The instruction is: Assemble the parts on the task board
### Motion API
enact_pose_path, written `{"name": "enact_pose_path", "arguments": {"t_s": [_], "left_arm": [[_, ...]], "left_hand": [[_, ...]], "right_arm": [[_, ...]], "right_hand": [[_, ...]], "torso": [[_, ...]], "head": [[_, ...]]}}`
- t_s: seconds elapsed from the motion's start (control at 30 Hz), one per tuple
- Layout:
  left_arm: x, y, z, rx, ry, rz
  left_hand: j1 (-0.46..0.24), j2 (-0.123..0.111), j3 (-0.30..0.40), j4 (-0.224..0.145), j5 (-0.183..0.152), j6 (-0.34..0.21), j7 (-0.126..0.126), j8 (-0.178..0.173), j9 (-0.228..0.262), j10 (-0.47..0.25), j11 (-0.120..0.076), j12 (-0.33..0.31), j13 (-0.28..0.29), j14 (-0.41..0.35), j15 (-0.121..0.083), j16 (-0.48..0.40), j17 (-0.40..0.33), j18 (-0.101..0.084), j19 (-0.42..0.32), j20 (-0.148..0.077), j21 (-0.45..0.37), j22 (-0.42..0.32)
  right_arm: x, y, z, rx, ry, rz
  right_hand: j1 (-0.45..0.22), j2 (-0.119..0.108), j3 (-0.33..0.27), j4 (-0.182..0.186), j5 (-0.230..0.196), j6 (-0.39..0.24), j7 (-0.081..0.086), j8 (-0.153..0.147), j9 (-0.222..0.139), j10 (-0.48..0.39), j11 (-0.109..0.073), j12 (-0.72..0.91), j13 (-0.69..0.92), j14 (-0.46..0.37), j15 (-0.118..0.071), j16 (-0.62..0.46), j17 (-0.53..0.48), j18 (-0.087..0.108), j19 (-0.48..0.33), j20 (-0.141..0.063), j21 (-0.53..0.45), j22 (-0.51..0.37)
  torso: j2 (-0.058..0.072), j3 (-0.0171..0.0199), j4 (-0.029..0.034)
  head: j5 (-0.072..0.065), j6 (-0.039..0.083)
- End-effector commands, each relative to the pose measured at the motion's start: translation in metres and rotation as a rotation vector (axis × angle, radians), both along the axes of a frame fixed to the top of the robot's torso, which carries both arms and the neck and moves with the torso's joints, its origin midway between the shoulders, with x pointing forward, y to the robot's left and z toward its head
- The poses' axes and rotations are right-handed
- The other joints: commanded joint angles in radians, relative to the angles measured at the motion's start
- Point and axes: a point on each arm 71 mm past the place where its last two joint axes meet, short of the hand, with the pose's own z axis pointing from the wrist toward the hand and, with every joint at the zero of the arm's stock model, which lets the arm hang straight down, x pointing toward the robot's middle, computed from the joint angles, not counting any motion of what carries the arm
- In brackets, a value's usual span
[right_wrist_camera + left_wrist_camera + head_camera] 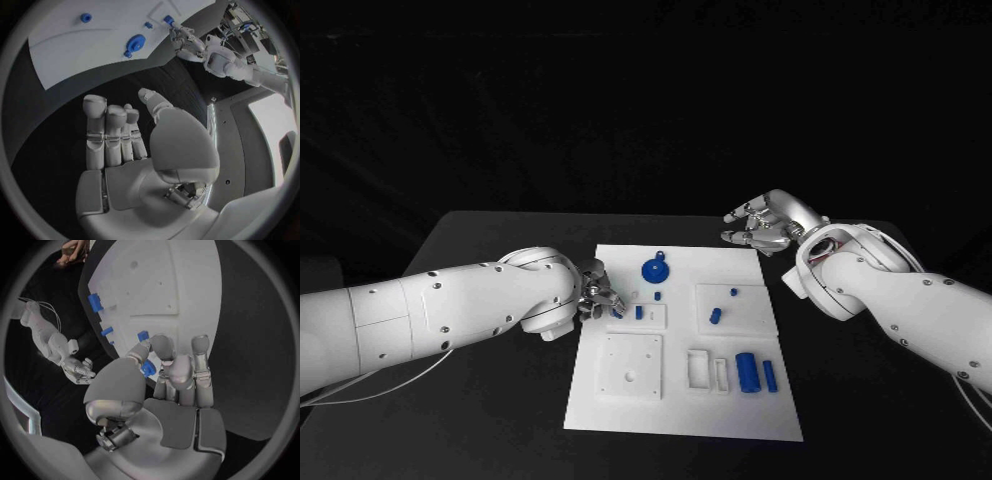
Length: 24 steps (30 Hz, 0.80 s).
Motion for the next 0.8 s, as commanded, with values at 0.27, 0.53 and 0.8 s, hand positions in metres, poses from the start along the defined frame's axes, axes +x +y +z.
{"name": "enact_pose_path", "arguments": {"t_s": [0.27,0.53,0.8], "left_arm": [[-0.0092,-0.0075,-0.0130,0.040,0.077,-0.057],[-0.0096,-0.0095,-0.0127,0.037,0.075,-0.063],[-0.0094,-0.0104,-0.0126,0.046,0.069,-0.072]], "left_hand": [[0.005,0.009,-0.001,-0.010,-0.003,0.193,-0.129,-0.006,0.000,0.010,-0.033,0.005,0.001,-0.003,-0.004,0.007,0.003,0.001,-0.003,0.008,0.003,0.018],[0.022,0.011,-0.039,0.016,-0.080,0.201,-0.132,-0.007,-0.007,0.010,-0.031,0.008,0.005,-0.004,-0.003,0.007,0.004,0.002,-0.003,0.012,0.001,0.017],[0.036,0.011,-0.052,0.031,-0.088,0.205,-0.132,-0.006,-0.011,0.010,-0.030,0.009,0.008,-0.004,-0.002,0.007,0.004,0.002,-0.003,0.013,0.000,0.017]], "right_arm": [[-0.0003,0.0009,-0.0006,-0.004,0.003,0.011],[-0.0003,0.0007,-0.0008,-0.004,0.003,0.011],[-0.0004,0.0004,-0.0009,-0.004,0.003,0.010]], "right_hand": [[-0.011,0.003,0.007,-0.003,0.008,-0.006,0.001,-0.006,-0.002,-0.004,-0.001,-0.002,0.000,-0.004,0.000,-0.004,-0.001,0.017,0.003,0.000,0.000,0.073],[-0.012,0.002,0.008,-0.004,0.011,-0.006,0.001,-0.006,-0.002,-0.004,-0.001,-0.001,0.000,-0.004,0.000,-0.003,-0.001,0.017,0.003,0.000,0.001,0.073],[-0.012,0.002,0.009,-0.005,0.013,-0.007,0.001,-0.006,-0.002,-0.005,-0.001,-0.003,0.000,-0.005,0.000,-0.004,-0.001,0.017,0.003,0.000,0.000,0.073]], "torso": [[-0.001,-0.0011,0.0011],[-0.001,-0.0015,0.0002],[-0.001,-0.0013,0.0006]], "head": [[-0.002,-0.002],[-0.002,-0.003],[-0.002,-0.003]]}}
